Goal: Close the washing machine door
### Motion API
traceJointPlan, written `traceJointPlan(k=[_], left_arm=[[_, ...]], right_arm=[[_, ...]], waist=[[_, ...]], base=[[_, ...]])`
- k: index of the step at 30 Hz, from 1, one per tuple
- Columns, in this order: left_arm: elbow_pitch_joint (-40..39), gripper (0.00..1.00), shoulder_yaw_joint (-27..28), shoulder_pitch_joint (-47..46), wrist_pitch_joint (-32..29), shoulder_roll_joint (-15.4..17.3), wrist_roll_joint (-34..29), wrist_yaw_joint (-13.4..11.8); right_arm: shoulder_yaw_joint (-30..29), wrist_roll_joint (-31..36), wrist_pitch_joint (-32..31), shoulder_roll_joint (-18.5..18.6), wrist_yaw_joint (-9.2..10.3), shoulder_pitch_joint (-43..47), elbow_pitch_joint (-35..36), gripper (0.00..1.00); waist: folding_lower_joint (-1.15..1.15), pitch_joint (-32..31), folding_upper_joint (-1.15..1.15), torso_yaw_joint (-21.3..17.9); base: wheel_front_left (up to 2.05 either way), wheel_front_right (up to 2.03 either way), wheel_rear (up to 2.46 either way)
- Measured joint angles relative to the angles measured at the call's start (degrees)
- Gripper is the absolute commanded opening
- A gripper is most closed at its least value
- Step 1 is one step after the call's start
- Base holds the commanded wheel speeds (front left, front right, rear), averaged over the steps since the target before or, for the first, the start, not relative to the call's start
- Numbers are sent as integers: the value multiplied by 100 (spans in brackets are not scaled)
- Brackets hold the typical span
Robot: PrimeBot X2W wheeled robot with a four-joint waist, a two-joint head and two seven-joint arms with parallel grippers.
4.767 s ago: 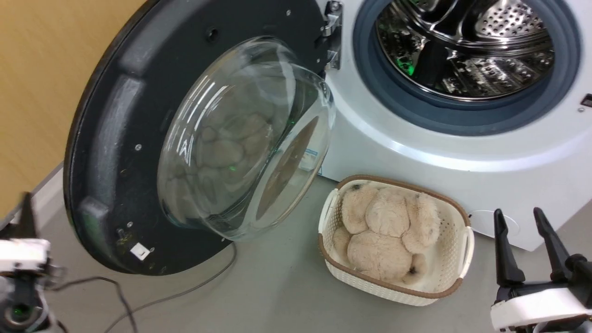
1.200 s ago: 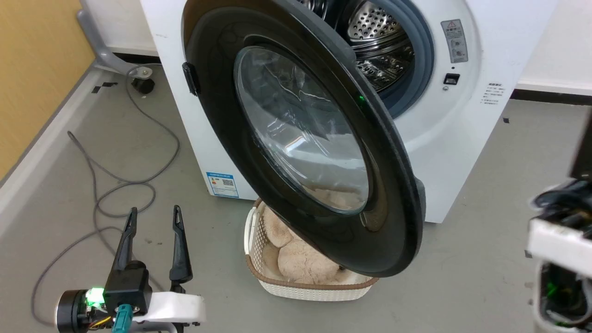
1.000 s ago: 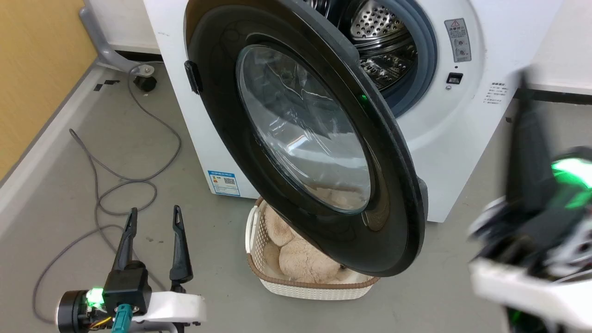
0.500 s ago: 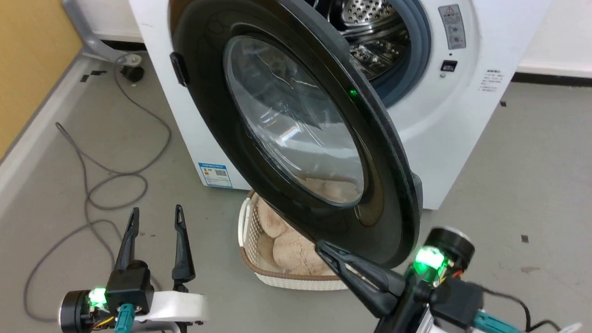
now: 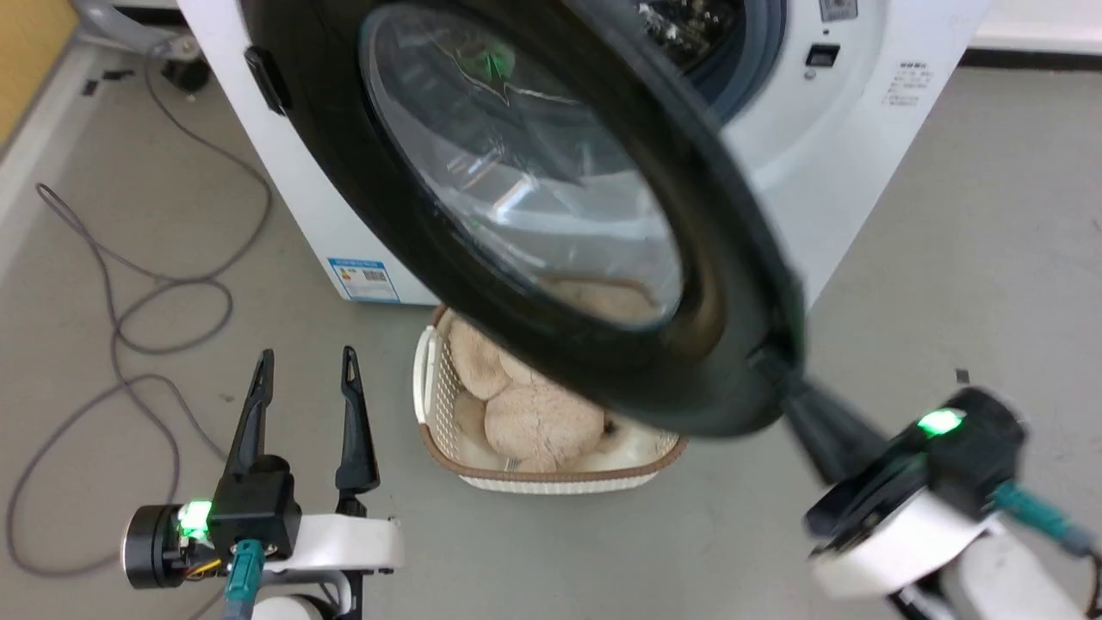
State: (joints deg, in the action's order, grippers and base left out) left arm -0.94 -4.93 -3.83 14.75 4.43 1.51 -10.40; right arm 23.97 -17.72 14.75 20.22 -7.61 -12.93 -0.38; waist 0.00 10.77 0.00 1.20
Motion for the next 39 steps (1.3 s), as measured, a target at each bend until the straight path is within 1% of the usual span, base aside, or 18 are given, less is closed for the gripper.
traceJointPlan(k=[6, 9, 12, 14, 21, 25, 27, 32, 36, 39], left_arm=[[-46, 100, -37, -231, 0, -14, -40, 1], [-69, 100, -97, -380, 0, -20, -42, 9], [-83, 100, -167, -553, 0, -40, -44, 37], [-88, 100, -199, -676, 0, -48, -44, 47], [-113, 100, -267, -903, 0, -87, -40, 29], [-112, 100, -298, -964, 0, -110, -34, -4], [-114, 100, -300, -990, 0, -113, -32, -11], [-114, 100, -305, -1014, 0, -122, -32, -55], [-121, 100, -290, -1014, 0, -131, -31, -60], [-112, 100, -265, -1013, 0, -135, -32, -77]], right_arm=[[-943, -136, 0, -209, 3, -232, -334, 0], [-1251, -134, 0, -230, 3, -701, -652, 0], [-1426, -75, 0, -211, 7, -1264, -1007, 0], [-1485, -49, 1, -181, 7, -1638, -1270, 0], [-1566, 9, 0, 110, 7, -2848, -2315, 0], [-1560, 48, 0, 276, 7, -3413, -2915, 0], [-1562, 60, 0, 299, 7, -3629, -3206, 0], [-1558, 73, 0, 300, 5, -3947, -3702, 0], [-1573, 192, 1, 270, 5, -4006, -3861, 0], [-1610, 236, 0, 180, 7, -4001, -3879, 0]], waist=[[0, 284, 0, -52], [0, 472, 0, -51], [1, 677, 0, -20], [1, 822, 0, 19], [1, 1245, 0, 228], [1, 1394, 0, 354], [1, 1441, 0, 401], [1, 1469, 0, 466], [1, 1459, 0, 458], [1, 1415, 0, 435]], base=[[0, 0, 0], [0, 0, 0], [0, 0, 0], [0, 0, 0], [0, 0, 0], [0, 0, 0], [0, 0, 0], [0, 0, 0], [0, 0, 0], [0, 0, 0]])
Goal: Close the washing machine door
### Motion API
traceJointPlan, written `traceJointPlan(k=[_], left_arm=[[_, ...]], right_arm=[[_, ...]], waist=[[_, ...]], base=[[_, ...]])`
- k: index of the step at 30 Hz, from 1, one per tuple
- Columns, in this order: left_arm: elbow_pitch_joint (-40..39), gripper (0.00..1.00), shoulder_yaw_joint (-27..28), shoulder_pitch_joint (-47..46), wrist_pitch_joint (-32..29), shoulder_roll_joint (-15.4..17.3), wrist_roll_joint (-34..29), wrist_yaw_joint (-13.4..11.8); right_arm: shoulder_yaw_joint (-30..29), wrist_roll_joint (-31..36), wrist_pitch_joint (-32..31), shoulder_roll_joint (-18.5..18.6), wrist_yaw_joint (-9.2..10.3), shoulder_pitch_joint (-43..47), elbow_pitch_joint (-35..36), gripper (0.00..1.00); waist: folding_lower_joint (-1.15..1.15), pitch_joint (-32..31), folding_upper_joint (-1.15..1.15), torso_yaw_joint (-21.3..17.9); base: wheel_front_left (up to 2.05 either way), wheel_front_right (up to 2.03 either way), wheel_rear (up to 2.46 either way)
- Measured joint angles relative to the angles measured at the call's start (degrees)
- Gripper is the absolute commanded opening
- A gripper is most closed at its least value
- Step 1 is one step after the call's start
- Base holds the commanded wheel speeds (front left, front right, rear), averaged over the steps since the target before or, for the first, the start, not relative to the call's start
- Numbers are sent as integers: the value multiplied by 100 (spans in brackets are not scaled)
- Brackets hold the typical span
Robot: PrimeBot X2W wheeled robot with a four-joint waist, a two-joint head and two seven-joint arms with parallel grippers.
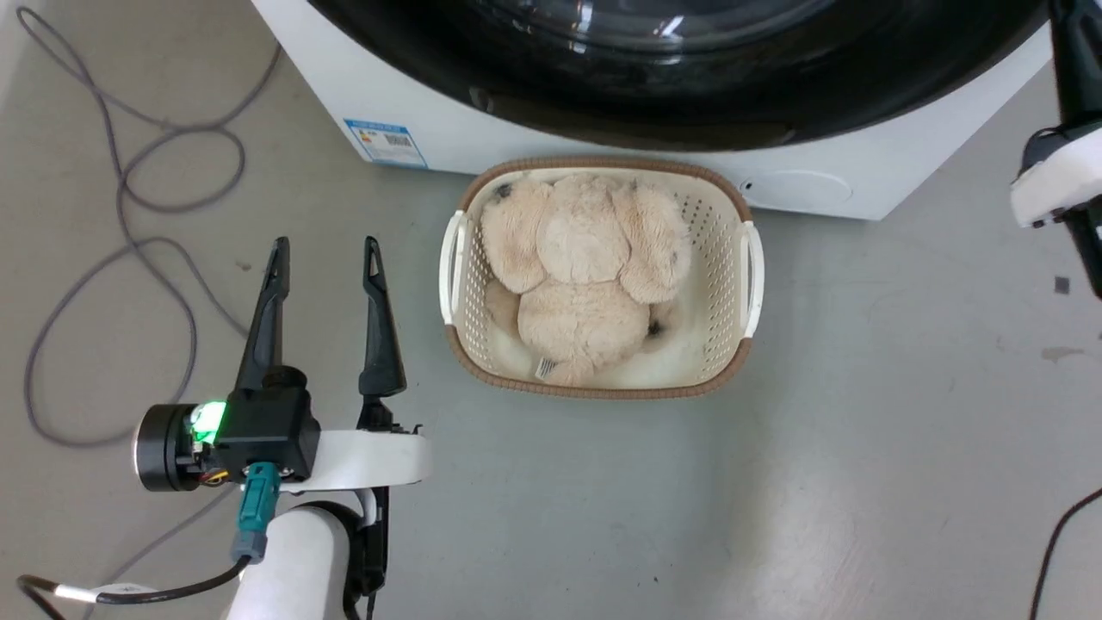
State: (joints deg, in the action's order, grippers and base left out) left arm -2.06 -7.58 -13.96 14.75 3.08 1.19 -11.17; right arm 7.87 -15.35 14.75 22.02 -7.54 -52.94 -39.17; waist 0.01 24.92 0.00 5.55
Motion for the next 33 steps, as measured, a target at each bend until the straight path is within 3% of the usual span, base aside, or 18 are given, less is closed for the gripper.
traceJointPlan(k=[3, 8, 13, 18, 19, 20, 21, 33], left_arm=[[29, 100, 57, 10, 0, 0, 0, -11], [176, 100, 180, 218, 0, 14, 0, -26], [275, 100, 307, 493, 0, 98, -2, -59], [321, 100, 376, 785, 0, 138, -9, -83], [326, 100, 388, 851, 0, 143, -9, -85], [326, 100, 391, 920, 0, 146, -11, -96], [327, 100, 393, 983, 0, 146, -14, -101], [316, 100, 331, 1502, 0, 180, -56, -118]], right_arm=[[-40, 52, 0, -70, 0, 94, 125, 0], [-657, 415, 0, -240, 0, 699, 1185, 0], [-1345, 768, 0, -723, 1, 1356, 2419, 0], [-1447, 987, 1, -1232, 1, 2147, 3198, 0], [-1439, 1031, 0, -1310, 1, 2301, 3295, 11], [-1428, 1043, 1, -1385, 1, 2459, 3379, 38], [-1397, 1043, 1, -1451, 1, 2619, 3433, 100], [-937, 1192, 1, -1861, 0, 4258, 3466, 100]], waist=[[0, -117, 0, -34], [0, -512, 0, -146], [-1, -938, 0, -271], [-1, -1377, 0, -399], [-1, -1463, 0, -423], [-1, -1549, 0, -448], [-1, -1631, 0, -470], [-1, -2375, 0, -651]], base=[[0, 0, 0], [0, 0, 0], [0, 0, 0], [0, 0, 0], [0, 0, 0], [0, 0, 0], [0, 0, 0], [0, 0, 0]])
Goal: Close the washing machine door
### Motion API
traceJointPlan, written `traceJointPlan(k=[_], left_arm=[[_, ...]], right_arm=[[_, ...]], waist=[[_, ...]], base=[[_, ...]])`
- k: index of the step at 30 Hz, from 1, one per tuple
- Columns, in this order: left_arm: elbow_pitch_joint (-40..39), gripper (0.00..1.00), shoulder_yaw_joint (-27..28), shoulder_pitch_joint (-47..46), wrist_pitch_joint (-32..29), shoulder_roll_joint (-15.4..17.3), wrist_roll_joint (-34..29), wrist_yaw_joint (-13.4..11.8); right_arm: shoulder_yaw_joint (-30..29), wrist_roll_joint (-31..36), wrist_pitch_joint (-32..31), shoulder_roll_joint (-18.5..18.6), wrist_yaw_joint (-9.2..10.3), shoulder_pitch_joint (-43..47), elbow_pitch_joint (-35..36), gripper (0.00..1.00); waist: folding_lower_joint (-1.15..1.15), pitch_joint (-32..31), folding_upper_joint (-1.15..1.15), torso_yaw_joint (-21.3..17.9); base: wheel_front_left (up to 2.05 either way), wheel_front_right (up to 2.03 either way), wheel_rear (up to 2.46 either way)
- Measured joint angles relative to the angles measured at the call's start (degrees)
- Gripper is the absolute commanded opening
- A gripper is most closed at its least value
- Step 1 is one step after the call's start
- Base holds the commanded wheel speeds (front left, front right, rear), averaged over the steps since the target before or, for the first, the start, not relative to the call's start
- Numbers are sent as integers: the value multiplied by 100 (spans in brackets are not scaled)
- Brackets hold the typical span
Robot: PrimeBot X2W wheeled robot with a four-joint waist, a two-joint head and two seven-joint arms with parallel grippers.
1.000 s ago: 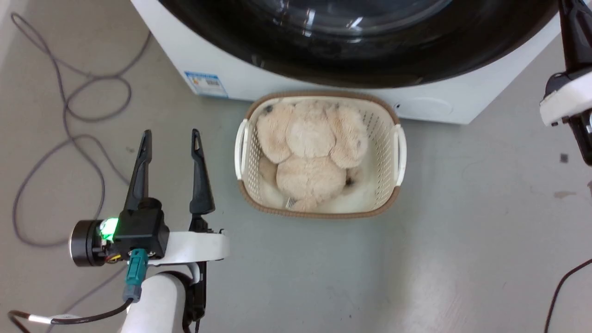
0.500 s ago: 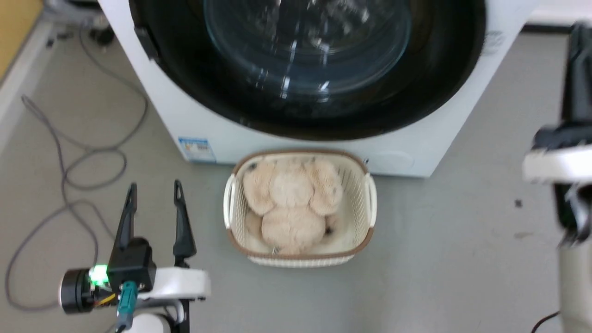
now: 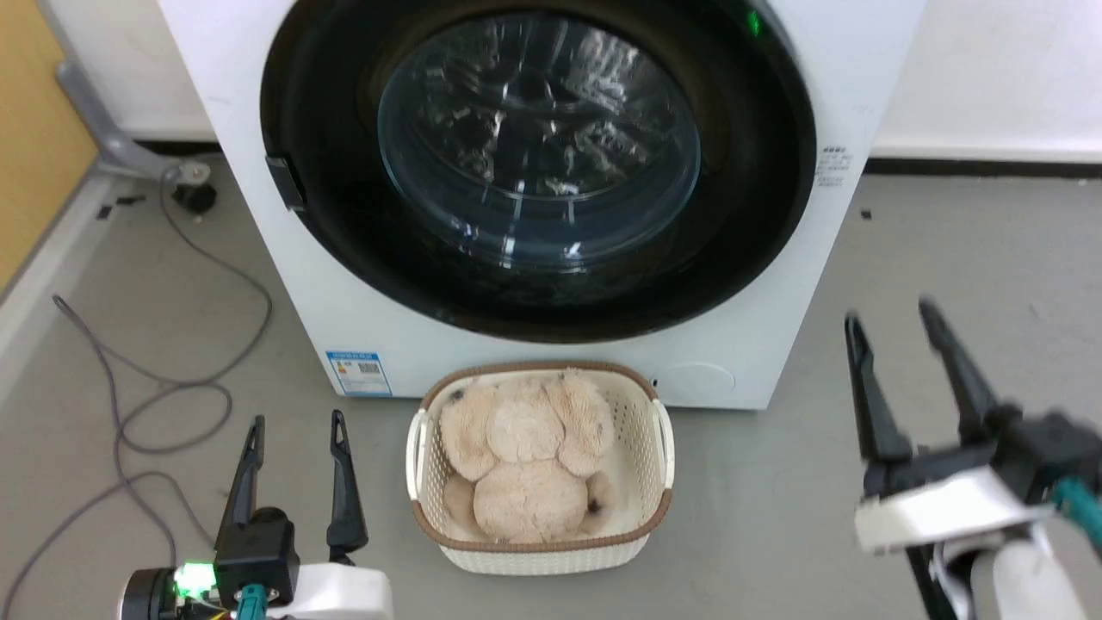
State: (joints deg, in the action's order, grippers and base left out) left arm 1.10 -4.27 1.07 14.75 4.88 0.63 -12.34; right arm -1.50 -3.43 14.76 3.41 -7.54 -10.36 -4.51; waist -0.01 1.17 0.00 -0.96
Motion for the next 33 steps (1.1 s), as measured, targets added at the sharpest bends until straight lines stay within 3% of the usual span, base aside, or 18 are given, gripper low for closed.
traceJointPlan(k=[12, 13, 33], left_arm=[[-7, 100, -92, 132, 0, 49, -1, 80], [-5, 0, -99, 133, -1, 52, -1, 91], [-8, 0, -38, 130, -213, 4, -1, 244]], right_arm=[[166, -537, -1, -20, 1, 933, 68, 100], [165, -532, -1, -21, 1, 934, 67, 0], [167, -454, -207, -20, 1, 926, 88, 0]], waist=[[0, -172, 0, -5], [0, -177, 0, -4], [0, -170, 0, 11]], base=[[0, 0, 0], [0, 0, 0], [0, 0, 0]])
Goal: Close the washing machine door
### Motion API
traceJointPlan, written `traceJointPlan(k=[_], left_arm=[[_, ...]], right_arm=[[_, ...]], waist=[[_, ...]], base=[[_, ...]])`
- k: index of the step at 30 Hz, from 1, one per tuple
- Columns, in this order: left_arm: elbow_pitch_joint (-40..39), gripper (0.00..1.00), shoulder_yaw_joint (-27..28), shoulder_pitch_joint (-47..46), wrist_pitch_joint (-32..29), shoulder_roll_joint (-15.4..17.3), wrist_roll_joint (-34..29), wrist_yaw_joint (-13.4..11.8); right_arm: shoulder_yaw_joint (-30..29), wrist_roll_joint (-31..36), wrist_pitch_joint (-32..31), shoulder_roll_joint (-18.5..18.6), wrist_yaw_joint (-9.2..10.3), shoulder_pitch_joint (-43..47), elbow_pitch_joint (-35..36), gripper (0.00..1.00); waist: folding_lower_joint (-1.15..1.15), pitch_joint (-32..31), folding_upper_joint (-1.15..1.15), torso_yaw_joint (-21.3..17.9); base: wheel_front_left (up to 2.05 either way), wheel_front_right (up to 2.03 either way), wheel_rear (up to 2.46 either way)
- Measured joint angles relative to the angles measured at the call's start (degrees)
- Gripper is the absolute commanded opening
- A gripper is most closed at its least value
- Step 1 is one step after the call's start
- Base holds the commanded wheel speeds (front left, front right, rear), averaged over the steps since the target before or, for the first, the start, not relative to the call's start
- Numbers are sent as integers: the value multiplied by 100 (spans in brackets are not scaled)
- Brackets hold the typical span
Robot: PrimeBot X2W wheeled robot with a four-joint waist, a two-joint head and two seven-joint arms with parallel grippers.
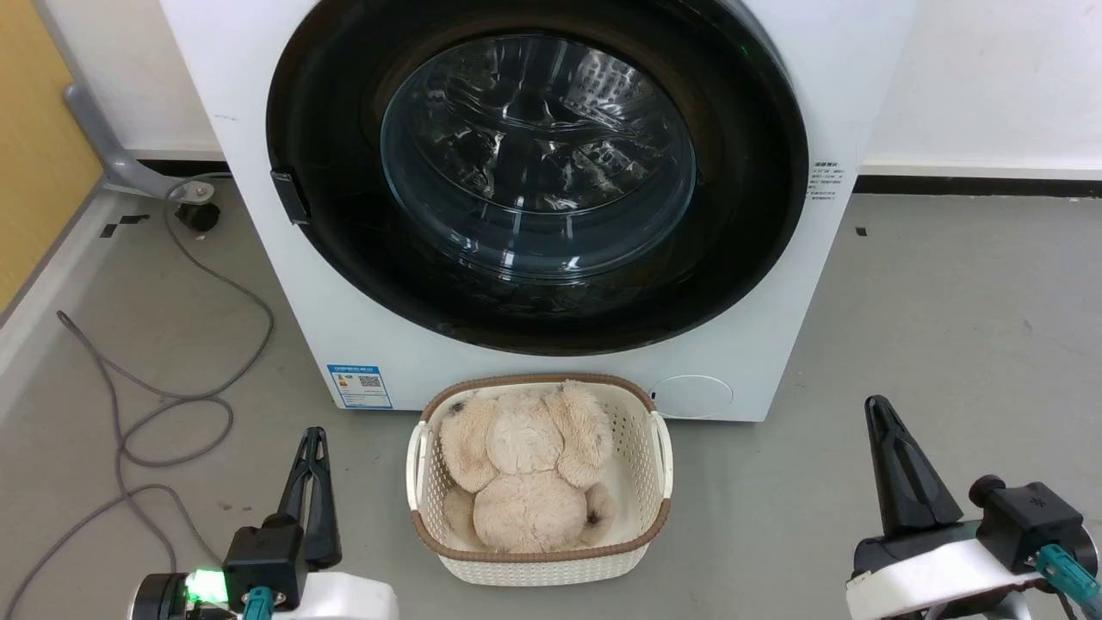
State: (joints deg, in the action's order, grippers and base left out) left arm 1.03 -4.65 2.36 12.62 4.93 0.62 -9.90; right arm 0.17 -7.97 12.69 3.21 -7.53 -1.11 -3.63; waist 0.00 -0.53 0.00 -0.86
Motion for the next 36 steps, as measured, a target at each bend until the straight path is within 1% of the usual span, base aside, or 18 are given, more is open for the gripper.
traceJointPlan(k=[36], left_arm=[[-22, 0, 159, -27, -422, -59, -1, 322]], right_arm=[[-2, 286, -421, 0, 0, 1, 101, 0]], waist=[[0, 19, 0, 30]], base=[[0, 0, 0]])
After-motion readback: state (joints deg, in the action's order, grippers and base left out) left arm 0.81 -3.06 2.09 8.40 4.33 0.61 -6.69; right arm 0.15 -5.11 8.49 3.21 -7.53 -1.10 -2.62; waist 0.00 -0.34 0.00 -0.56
